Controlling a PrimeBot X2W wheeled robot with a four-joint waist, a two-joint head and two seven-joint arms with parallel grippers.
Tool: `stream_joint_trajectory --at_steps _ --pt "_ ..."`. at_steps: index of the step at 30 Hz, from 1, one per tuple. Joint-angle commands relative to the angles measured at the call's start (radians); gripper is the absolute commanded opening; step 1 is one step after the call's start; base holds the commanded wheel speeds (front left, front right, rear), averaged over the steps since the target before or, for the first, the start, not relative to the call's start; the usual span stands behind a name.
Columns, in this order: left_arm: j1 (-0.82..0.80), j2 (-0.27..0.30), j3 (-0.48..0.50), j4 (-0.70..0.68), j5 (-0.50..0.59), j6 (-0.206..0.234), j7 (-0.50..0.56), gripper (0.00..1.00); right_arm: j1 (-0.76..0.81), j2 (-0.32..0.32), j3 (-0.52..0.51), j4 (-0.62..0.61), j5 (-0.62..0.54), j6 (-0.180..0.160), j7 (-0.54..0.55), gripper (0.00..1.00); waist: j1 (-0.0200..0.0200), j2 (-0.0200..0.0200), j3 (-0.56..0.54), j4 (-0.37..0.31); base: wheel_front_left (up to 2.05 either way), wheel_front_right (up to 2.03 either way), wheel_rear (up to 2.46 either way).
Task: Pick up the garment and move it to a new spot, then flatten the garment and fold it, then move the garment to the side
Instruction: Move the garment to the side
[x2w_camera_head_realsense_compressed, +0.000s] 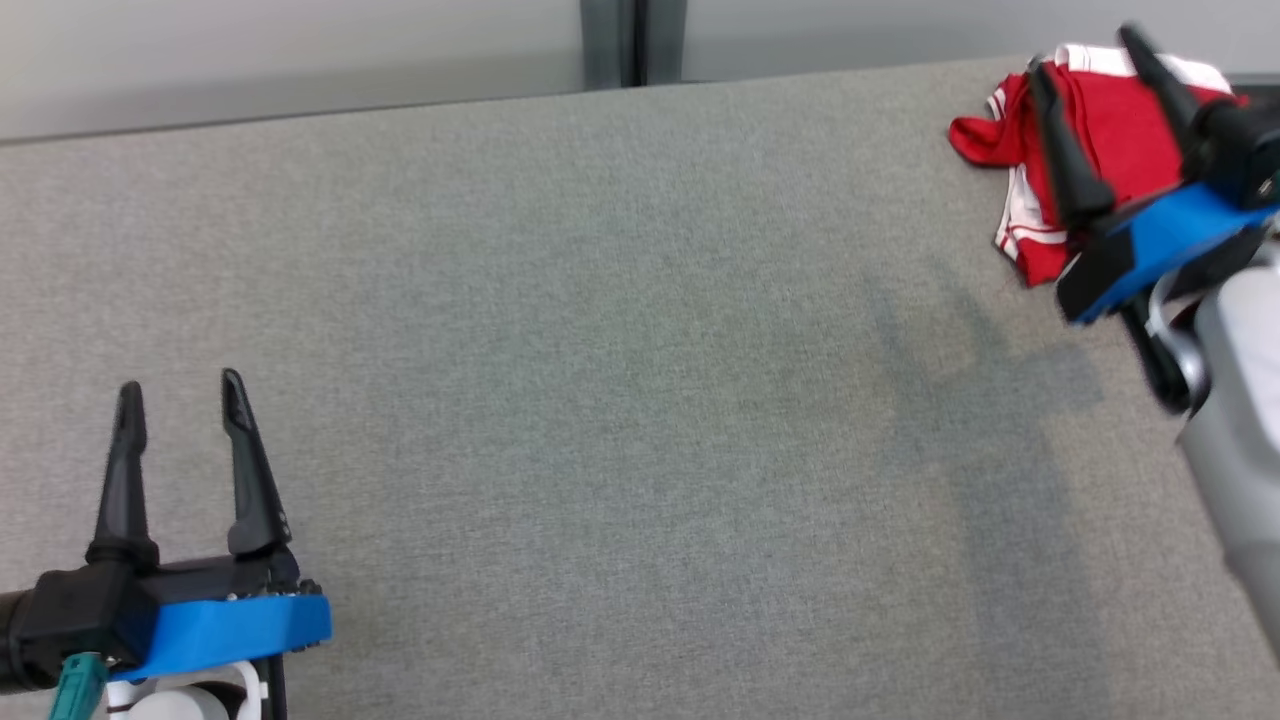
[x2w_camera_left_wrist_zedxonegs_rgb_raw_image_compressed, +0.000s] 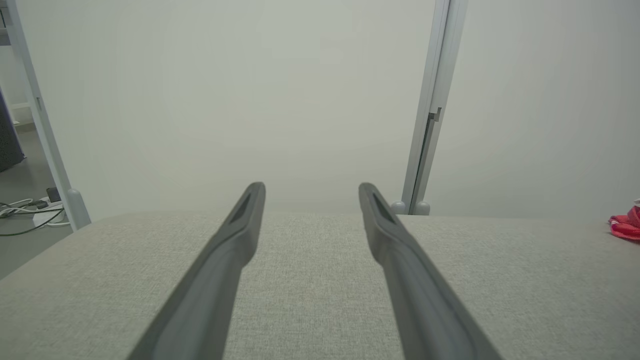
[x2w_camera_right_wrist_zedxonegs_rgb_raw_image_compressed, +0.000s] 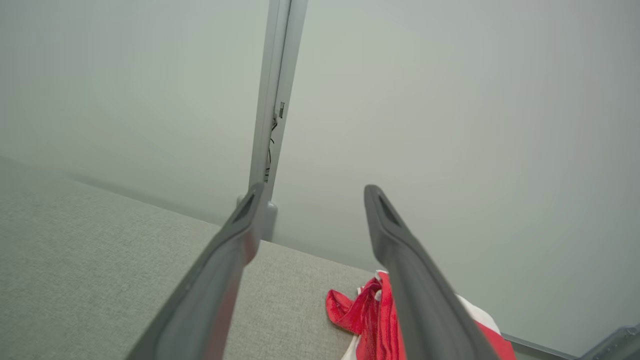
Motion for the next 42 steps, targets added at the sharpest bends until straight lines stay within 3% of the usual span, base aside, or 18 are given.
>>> stream_joint_trajectory --at_steps 1,10,25,31,42 --pt "0.014 -0.004 0.004 0.011 -0.004 0.000 -0.002 1.00 0.060 0.025 -0.022 -0.030 -0.017 0.000 -0.002 1.00 0.0004 0.0003 -0.025 0.001 0.00 0.00 0.00" --pt "0.057 -0.012 0.003 0.098 -0.015 -0.008 -0.002 1.00 0.327 0.143 -0.144 -0.162 -0.075 0.000 -0.002 1.00 0.0004 0.0003 -0.117 0.036 0.00 0.00 0.00" --pt "0.102 -0.021 -0.016 0.196 -0.014 -0.023 -0.002 1.00 0.747 0.276 -0.309 -0.352 -0.157 0.000 -0.002 1.00 0.0004 0.0003 -0.226 0.074 0.00 0.00 0.00" --pt "0.111 -0.021 -0.021 0.224 -0.009 -0.027 -0.002 1.00 0.834 0.327 -0.341 -0.406 -0.179 0.000 -0.002 1.00 0.0004 0.0003 -0.258 0.087 0.00 0.00 0.00" --pt "0.119 -0.015 -0.028 0.244 -0.002 -0.029 -0.002 1.00 0.871 0.350 -0.356 -0.445 -0.205 0.000 0.025 1.00 0.0004 0.0003 -0.292 0.099 0.00 0.00 0.00"
